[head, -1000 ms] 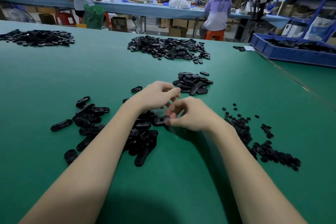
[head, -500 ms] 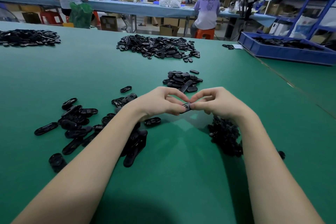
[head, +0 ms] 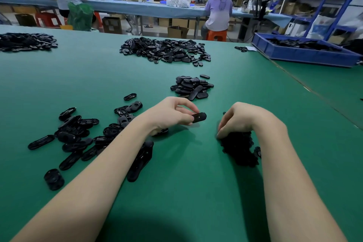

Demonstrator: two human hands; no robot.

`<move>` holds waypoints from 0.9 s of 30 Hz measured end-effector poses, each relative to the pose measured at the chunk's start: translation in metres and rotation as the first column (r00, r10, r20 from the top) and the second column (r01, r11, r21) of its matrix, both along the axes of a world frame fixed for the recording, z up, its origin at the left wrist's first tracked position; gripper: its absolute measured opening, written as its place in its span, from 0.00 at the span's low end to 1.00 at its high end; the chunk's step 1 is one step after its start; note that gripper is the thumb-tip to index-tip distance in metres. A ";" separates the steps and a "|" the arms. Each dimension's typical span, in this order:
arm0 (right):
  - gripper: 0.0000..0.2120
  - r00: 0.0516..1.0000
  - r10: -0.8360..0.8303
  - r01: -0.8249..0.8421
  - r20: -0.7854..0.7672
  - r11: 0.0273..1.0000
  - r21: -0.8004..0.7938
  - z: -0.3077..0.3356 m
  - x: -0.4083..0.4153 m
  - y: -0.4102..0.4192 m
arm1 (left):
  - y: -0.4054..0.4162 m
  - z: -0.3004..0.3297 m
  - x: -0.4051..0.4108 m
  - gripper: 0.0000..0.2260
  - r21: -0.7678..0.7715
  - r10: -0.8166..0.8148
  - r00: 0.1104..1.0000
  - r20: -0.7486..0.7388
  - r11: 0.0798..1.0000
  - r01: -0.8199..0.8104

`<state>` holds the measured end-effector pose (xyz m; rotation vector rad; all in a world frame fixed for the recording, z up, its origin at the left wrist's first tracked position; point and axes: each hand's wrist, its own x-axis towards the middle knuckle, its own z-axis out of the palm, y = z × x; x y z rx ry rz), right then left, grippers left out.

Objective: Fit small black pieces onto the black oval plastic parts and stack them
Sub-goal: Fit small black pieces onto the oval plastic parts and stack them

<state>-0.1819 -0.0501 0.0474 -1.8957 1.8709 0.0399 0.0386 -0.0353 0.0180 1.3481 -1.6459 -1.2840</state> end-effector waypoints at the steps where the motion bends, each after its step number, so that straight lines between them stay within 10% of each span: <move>1: 0.07 1.000 0.000 0.000 -0.006 1.000 -0.004 0.000 0.000 0.000 | 0.000 0.000 0.000 0.10 -0.001 0.009 1.000 -0.009 1.000 -0.009; 7: 0.03 0.997 0.052 -0.047 0.060 0.995 -0.090 0.001 0.002 -0.002 | -0.001 -0.003 -0.002 0.08 0.028 0.085 0.994 -0.068 0.996 -0.083; 15: 0.04 0.825 0.131 -0.079 0.550 0.990 -0.116 0.009 0.008 0.007 | -0.002 -0.004 -0.003 0.07 0.036 0.160 0.981 -0.109 0.987 -0.157; 27: 0.04 0.860 0.164 -0.122 0.484 0.986 -0.117 -0.001 0.014 0.005 | -0.003 -0.005 -0.004 0.09 0.054 0.087 0.975 -0.207 0.996 -0.078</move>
